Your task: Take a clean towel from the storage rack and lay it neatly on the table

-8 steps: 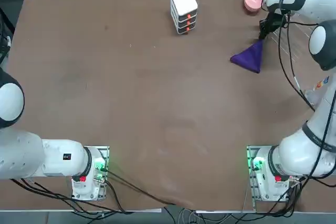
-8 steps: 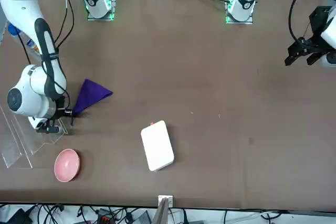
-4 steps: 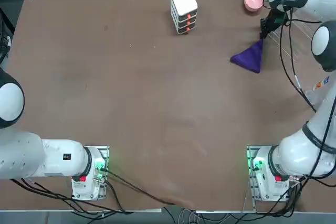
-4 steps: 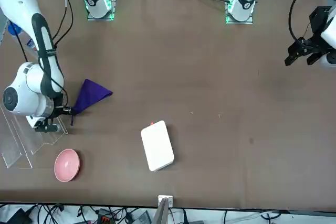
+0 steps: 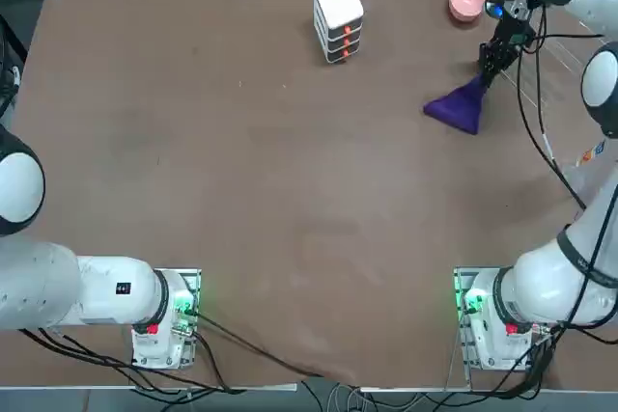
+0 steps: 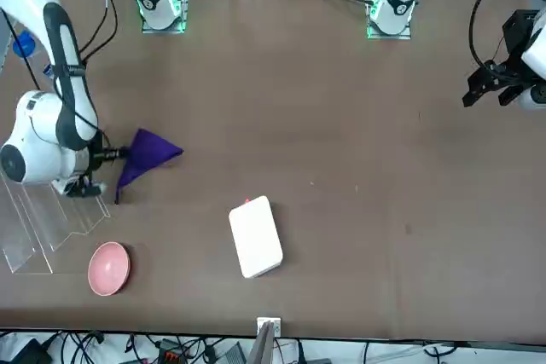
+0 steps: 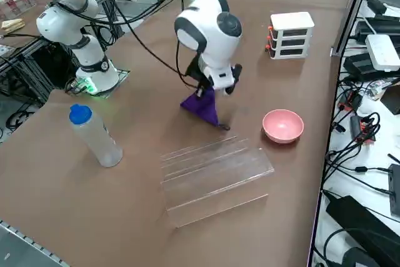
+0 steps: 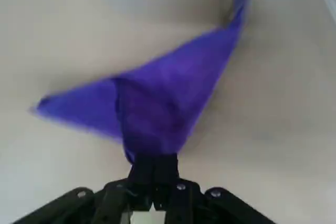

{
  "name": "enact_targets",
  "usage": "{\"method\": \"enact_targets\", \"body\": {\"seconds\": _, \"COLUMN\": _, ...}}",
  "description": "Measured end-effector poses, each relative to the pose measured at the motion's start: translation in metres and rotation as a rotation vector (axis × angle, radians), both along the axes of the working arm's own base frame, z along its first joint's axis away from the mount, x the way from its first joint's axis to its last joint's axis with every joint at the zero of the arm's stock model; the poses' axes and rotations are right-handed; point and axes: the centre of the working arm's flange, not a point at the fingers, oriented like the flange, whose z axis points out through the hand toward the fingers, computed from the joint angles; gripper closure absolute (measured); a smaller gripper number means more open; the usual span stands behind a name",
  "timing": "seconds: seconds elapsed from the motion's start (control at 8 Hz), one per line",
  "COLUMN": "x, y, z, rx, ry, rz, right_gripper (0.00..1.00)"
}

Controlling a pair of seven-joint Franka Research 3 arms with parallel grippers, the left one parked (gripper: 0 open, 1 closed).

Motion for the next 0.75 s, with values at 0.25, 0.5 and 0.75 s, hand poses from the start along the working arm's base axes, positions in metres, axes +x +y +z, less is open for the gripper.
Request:
{"method": "enact_targets", "body": {"seconds": 0.25, "x": -0.033, "y": 0.029, "z": 0.009, "rx": 0.044, "ry": 0.090, "rz": 0.036, "right_gripper": 0.98}}
{"method": "enact_targets", "body": {"seconds": 0.5, "x": -0.073, "y": 0.049, "z": -0.001, "rx": 0.071, "ry": 0.153, "rz": 0.060, "right_gripper": 0.98}}
{"method": "enact_targets", "body": {"seconds": 0.75, "x": -0.101, "y": 0.058, "z": -0.017, "rx": 0.070, "ry": 0.174, "rz": 0.072, "right_gripper": 0.98}}
